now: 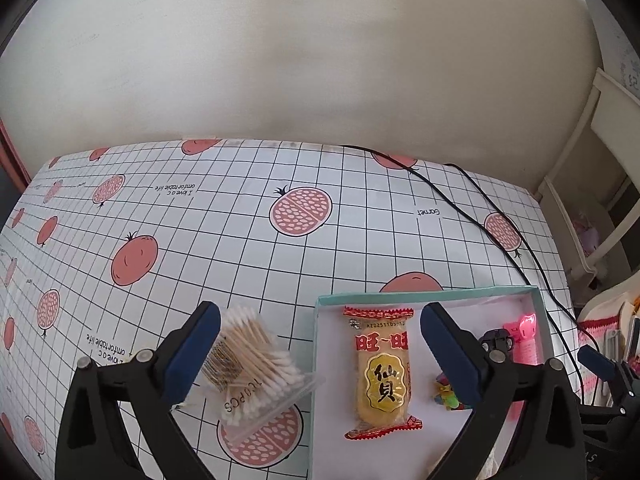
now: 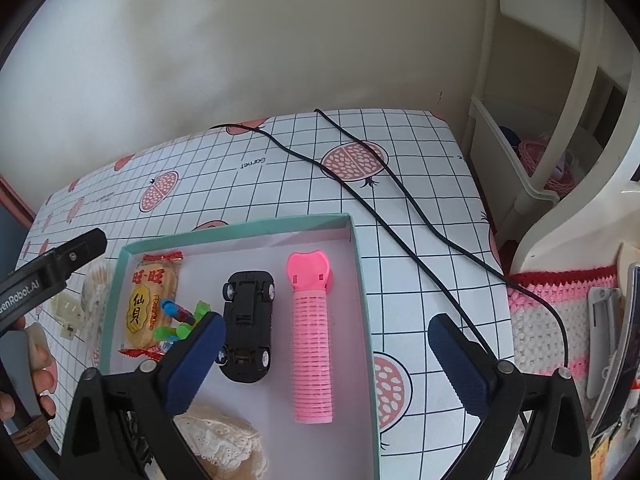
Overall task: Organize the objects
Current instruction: 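Raise both open grippers away from the filled box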
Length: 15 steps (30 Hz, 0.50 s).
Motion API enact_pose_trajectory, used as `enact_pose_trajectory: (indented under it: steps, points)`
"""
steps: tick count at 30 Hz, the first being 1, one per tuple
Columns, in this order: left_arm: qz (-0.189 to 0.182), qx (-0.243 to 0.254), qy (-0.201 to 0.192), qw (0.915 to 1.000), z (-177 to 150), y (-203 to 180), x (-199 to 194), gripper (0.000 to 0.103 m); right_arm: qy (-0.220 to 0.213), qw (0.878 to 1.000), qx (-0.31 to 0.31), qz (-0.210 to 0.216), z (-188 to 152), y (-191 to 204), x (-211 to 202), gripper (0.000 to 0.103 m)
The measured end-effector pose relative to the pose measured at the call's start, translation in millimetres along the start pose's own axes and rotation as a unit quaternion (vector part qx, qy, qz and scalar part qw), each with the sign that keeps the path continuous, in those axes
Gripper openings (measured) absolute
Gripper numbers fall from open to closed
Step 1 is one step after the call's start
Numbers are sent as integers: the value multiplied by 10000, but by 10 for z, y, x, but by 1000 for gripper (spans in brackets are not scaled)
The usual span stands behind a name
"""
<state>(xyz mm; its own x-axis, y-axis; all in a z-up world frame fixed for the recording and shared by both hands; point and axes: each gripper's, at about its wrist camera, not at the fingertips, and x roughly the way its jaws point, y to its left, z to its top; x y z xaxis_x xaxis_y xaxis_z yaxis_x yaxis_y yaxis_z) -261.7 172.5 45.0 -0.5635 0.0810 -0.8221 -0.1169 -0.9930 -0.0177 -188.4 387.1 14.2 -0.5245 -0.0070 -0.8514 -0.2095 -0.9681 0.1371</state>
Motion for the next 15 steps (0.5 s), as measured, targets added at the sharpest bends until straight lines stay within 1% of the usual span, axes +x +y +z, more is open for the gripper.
enact_pose_trajectory:
  steps: [9,12,15]
  points:
    - [-18,-12,1,10000,11,5,-7,100,43,10000,4,-2,-10,18,-4,103]
    - [-54,-20,-52,10000,14,-1,-59,100,36,10000,18,-3,-9,33,-24,103]
    - [1,37,-63,10000,18,0,-109,100,21,10000,97,9,-4,50,-50,103]
